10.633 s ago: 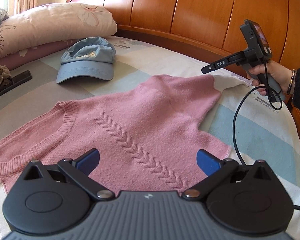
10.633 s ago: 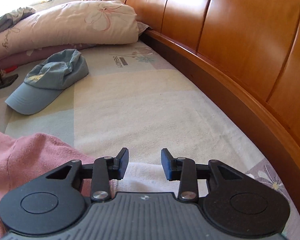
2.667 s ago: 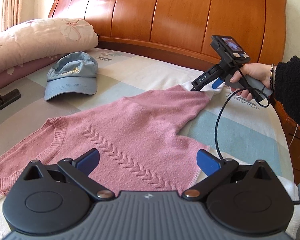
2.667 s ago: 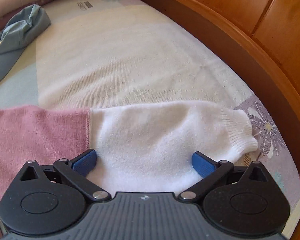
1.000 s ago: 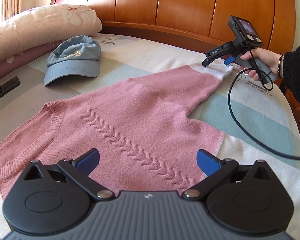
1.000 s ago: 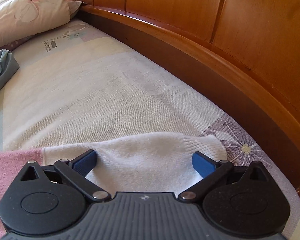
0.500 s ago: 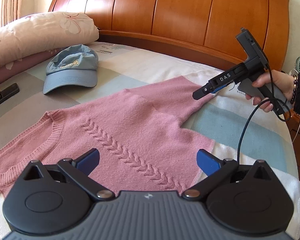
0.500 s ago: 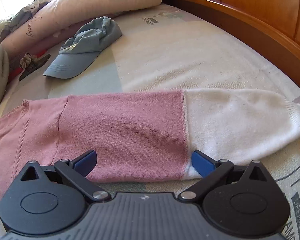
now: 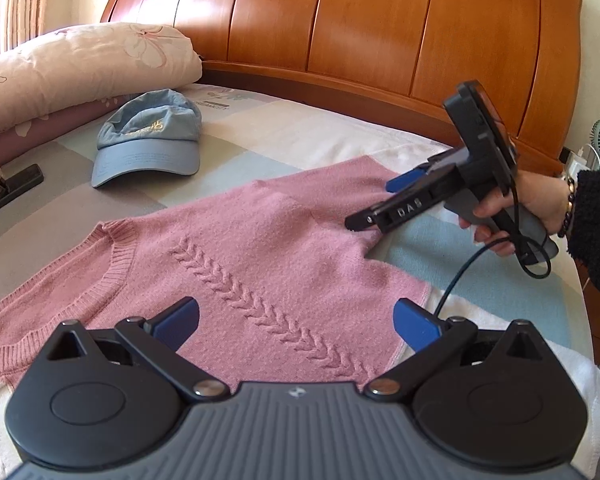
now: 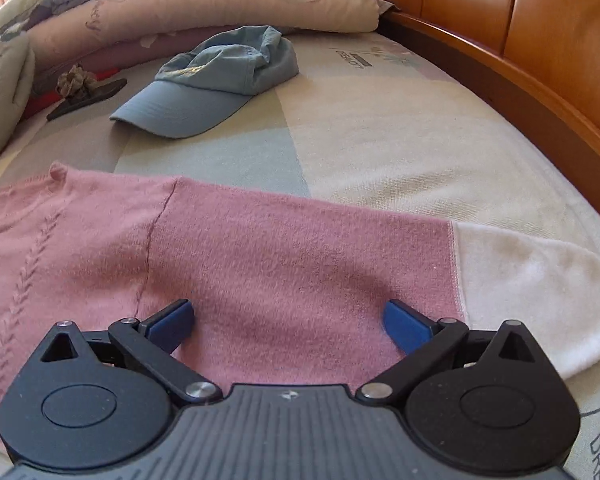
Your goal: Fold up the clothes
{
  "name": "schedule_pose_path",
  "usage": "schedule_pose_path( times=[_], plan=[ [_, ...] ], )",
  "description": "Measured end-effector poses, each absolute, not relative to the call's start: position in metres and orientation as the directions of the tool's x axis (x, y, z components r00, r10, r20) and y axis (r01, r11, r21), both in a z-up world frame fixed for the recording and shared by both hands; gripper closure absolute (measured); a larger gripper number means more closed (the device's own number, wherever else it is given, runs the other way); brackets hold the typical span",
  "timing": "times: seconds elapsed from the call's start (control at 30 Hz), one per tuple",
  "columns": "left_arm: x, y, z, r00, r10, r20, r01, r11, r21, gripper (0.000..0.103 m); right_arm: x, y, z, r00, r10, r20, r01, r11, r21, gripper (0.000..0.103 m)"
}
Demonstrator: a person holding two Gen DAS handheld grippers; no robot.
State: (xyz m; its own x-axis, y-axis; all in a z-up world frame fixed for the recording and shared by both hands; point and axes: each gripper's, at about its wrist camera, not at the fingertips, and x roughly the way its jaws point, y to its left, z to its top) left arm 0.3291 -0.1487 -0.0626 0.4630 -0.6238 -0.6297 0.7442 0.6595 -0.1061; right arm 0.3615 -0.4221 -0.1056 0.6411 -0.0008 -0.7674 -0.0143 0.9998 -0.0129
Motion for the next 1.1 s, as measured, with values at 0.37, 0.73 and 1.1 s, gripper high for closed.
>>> schedule_pose_path(
  times=[0.37, 0.73, 1.1],
  plan=[
    [0.327, -0.146, -0.057, 0.472, -0.63, -0.617, 0.747, 0.657, -0.099, 0.001, 0.364, -0.399, -0.093, 0.617, 0.014, -0.787, -0.037, 0.999, -0.012, 0.0],
    [0.338, -0.147, -0.07, 0.476, -0.577, -0.664, 0.714, 0.694, -0.09, 0.001, 0.342, -0.412, -0.074, 0.649, -0.005, -0.761, 0.054, 0.998, 0.039, 0.0],
    [0.341, -0.149, -0.078, 0.476, -0.553, -0.683, 0.706, 0.704, -0.077, 0.001, 0.286, -0.361, -0.083, 0.654, -0.017, -0.756, -0.05, 0.997, -0.066, 0.0]
  ],
)
